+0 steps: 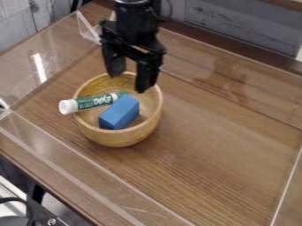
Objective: Remove the blue block from inside the brown bowl and put it on the table
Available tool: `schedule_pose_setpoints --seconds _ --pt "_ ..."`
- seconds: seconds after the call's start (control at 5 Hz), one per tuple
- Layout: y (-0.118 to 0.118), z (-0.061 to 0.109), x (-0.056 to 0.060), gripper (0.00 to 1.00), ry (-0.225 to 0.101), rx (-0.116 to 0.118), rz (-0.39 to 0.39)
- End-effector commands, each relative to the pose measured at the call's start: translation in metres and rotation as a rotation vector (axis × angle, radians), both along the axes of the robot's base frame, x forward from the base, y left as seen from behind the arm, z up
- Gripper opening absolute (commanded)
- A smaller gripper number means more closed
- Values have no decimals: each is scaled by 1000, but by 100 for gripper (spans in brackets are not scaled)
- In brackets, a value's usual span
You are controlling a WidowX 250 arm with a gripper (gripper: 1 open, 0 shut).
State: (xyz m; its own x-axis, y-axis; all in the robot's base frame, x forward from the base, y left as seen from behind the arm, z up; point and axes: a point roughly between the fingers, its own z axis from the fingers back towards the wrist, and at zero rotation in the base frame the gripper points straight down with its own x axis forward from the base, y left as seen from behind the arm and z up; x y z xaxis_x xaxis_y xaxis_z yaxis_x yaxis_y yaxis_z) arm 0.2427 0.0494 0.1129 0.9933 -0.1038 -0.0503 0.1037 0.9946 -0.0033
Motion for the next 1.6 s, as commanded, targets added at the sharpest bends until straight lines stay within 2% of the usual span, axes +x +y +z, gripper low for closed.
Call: schedule_pose_setpoints --seconds 0.0,0.4,1.4 --pt "10 10 0 100 -64 12 -7" --pt "14 -1 0 100 -57 1 9" --pt "21 -22 -1 100 -14 -30 39"
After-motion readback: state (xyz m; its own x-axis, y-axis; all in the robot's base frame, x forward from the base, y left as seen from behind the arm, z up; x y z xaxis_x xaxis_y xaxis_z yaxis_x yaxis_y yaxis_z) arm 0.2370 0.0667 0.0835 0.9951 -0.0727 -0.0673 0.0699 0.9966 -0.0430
